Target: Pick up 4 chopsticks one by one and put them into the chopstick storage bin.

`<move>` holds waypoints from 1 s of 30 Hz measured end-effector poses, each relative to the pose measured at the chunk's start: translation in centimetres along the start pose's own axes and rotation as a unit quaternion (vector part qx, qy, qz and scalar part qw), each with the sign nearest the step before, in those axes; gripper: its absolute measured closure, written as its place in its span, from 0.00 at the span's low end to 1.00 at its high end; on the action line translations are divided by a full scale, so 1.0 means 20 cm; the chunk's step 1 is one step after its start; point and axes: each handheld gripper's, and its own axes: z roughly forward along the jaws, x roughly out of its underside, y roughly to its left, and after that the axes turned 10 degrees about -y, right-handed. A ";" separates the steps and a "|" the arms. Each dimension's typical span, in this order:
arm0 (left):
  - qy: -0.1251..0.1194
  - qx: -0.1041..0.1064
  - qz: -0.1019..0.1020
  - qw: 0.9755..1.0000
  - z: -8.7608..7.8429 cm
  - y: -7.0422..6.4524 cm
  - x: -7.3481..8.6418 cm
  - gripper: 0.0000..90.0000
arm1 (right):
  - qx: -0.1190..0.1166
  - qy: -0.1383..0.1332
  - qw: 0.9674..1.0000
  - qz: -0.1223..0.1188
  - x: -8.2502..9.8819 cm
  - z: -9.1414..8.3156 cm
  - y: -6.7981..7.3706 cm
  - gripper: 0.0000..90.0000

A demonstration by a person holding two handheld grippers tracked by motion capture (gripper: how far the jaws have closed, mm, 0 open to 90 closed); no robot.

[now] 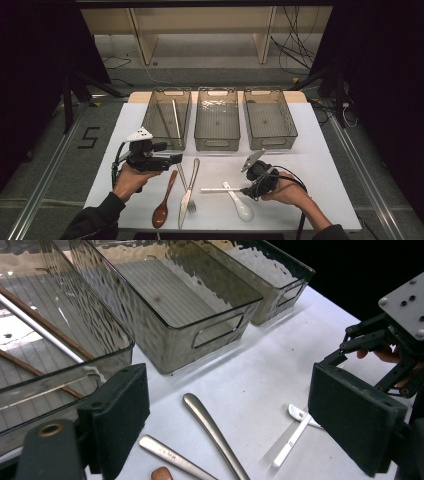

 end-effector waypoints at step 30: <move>0.016 0.012 0.007 1.000 -0.02 -0.07 0.06 0.17 | -0.015 0.056 0.997 -0.053 -0.01 0.08 0.04 0.81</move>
